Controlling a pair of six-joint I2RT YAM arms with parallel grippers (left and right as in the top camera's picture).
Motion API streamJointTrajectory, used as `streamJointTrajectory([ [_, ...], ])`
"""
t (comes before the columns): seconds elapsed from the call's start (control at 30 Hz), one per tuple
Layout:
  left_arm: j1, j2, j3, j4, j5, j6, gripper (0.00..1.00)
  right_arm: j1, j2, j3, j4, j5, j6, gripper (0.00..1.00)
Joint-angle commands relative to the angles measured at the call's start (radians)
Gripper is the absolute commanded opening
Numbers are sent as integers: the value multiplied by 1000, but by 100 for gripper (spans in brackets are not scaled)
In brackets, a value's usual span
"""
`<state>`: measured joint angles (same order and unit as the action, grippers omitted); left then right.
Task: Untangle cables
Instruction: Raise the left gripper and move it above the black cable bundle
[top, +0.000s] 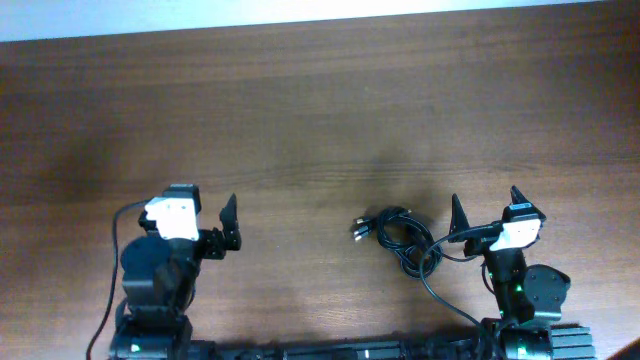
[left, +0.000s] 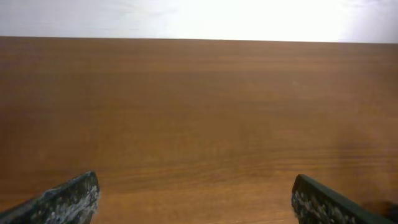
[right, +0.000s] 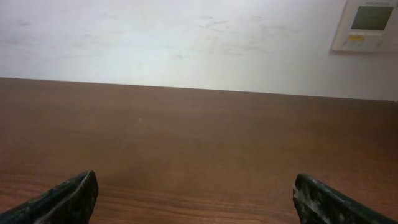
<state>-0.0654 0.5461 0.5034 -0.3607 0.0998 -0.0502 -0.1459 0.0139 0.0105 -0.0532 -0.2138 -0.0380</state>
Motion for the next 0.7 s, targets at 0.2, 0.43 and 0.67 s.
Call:
streamJointTrajectory([
  [0.2, -6, 177, 279, -207, 72, -10, 99, 10, -6, -5, -7, -2, -6, 99],
  [0.43, -12, 273, 395, -312, 103, -10, 99, 10, -6, -5, -7, -2, -6, 99],
  [0.67, -13, 419, 493, -412, 104, -10, 99, 10, -6, -5, -7, -2, -6, 99],
])
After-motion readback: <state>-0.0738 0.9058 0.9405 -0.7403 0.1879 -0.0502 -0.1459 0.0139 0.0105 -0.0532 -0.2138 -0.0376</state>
